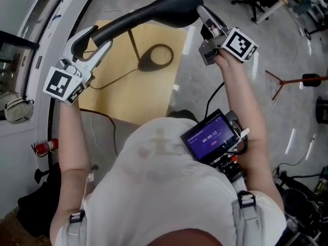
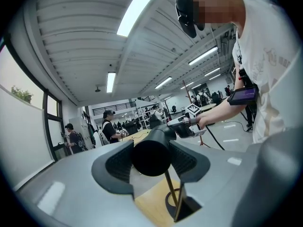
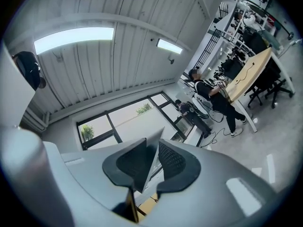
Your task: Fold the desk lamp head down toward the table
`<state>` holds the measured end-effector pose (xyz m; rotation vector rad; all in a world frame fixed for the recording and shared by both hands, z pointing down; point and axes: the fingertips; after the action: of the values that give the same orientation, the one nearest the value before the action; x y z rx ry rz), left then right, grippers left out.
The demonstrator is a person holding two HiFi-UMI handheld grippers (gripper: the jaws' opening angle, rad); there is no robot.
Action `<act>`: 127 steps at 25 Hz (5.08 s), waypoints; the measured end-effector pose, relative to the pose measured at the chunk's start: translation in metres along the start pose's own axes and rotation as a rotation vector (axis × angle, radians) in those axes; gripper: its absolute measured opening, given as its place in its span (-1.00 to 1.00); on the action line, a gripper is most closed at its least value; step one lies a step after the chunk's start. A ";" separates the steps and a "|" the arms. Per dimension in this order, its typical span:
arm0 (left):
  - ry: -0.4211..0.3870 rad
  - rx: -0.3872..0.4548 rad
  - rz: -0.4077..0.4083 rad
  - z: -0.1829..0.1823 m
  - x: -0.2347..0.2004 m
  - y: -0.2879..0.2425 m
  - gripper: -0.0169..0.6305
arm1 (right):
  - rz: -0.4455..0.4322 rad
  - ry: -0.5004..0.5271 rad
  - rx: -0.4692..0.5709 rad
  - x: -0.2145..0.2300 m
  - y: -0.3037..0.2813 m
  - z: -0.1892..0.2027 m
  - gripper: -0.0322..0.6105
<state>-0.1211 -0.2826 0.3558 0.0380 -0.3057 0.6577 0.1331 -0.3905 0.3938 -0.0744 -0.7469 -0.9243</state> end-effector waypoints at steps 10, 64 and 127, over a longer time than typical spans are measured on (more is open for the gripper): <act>-0.011 0.005 0.000 -0.002 0.001 0.001 -0.25 | 0.043 -0.037 -0.004 0.014 0.008 0.016 -0.60; -0.095 -0.116 0.000 -0.030 0.000 -0.001 -0.22 | -0.018 -0.316 0.026 0.041 0.013 0.104 -0.58; 0.098 0.059 -0.126 -0.060 -0.008 -0.027 -0.17 | 0.086 -0.203 -0.106 0.058 0.020 0.140 -0.58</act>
<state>-0.0945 -0.3006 0.2977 0.0811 -0.1880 0.5413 0.0924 -0.3674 0.5388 -0.2956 -0.8755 -0.8816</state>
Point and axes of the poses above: the fingertips, and each gripper's own axes: y backward along the fingers, x to its right, z out of its underside, and after that the axes turned 8 degrees about -z, right-handed
